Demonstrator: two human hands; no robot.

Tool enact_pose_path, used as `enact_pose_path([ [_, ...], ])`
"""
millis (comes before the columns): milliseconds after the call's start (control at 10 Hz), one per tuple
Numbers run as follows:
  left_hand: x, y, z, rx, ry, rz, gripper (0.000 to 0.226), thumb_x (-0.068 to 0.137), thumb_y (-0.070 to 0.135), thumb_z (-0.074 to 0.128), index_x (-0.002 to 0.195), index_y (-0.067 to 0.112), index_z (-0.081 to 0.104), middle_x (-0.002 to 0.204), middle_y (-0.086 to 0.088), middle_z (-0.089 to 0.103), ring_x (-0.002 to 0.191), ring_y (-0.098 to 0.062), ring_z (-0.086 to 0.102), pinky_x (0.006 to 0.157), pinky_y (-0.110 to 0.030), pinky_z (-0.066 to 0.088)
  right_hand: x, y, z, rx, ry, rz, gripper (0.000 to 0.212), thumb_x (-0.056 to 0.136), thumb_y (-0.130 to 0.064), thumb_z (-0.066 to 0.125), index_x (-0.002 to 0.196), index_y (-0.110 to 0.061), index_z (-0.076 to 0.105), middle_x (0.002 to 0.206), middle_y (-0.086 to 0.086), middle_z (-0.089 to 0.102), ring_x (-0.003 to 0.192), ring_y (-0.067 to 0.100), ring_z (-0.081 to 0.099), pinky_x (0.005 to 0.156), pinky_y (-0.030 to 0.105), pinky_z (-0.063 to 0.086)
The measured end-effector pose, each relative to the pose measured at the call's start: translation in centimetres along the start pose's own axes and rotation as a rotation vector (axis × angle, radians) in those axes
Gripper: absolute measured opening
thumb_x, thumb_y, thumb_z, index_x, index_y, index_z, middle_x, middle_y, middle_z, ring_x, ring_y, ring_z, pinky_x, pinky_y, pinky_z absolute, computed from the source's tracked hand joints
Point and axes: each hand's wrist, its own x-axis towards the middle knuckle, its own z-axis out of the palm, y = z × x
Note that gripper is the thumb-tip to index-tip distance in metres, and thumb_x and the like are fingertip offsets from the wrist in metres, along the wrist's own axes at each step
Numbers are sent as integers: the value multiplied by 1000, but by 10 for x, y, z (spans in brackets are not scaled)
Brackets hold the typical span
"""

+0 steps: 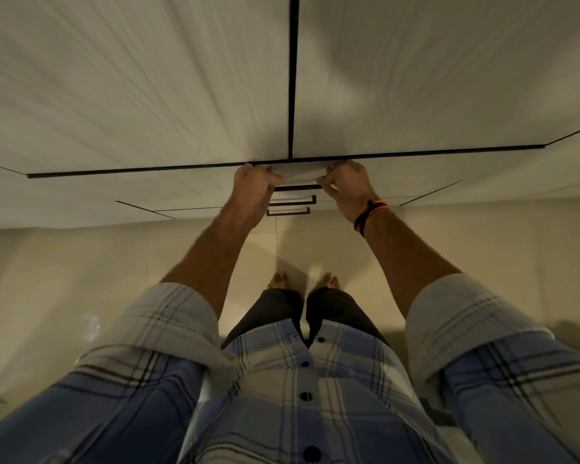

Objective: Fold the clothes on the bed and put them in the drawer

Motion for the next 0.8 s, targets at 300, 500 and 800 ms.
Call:
enact_pose_path([
  [300, 2, 4, 5, -26, 2, -14, 43, 80, -24, 56, 117, -3, 49, 103, -5, 59, 94, -12, 61, 103, -32, 46, 9, -5, 1, 49, 14, 28, 37, 79, 21, 54, 88, -15, 51, 88, -2, 50, 93, 14, 52, 109, 45, 42],
  [500, -4, 12, 5, 100, 16, -56, 42, 83, -9, 65, 120, 4, 51, 99, -3, 62, 93, -13, 60, 83, -23, 50, 0, -9, 3, 8, 5, 8, 39, 80, 14, 59, 110, -11, 53, 97, -5, 52, 114, 23, 53, 106, 43, 45],
  [800, -19, 7, -5, 346, 32, -43, 71, 79, 10, 76, 141, 13, 42, 137, 0, 54, 124, -19, 49, 91, -33, 42, -4, -6, 13, -408, -80, -103, 46, 77, 0, 72, 118, -3, 52, 116, 6, 58, 108, 21, 56, 91, 32, 51],
])
